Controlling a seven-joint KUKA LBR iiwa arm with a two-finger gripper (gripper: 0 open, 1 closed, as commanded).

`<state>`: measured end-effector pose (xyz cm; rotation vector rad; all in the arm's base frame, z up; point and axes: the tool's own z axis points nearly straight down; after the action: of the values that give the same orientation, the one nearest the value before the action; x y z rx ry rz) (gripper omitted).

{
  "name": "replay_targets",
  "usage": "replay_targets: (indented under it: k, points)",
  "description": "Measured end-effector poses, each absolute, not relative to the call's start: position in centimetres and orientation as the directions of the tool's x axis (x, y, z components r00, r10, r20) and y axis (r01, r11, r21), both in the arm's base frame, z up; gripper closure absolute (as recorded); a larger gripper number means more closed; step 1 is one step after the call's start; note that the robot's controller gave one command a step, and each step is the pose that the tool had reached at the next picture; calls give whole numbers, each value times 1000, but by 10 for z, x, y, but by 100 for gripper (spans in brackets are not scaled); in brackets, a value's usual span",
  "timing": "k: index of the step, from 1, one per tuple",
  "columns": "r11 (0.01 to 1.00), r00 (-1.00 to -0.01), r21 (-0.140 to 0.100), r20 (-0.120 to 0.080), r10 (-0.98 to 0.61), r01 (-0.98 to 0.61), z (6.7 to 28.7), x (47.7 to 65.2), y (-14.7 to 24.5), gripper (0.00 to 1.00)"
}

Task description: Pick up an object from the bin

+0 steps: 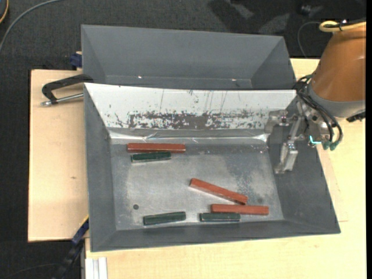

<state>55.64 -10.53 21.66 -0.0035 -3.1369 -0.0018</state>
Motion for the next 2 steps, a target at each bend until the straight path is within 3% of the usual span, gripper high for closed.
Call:
replay_targets:
  k: [1,2]
  points:
    - [947,-947,4,4,-320,-320,68,532,-4,0]
    - [970,-970,4,-1,-243,-243,102,498,37,0]
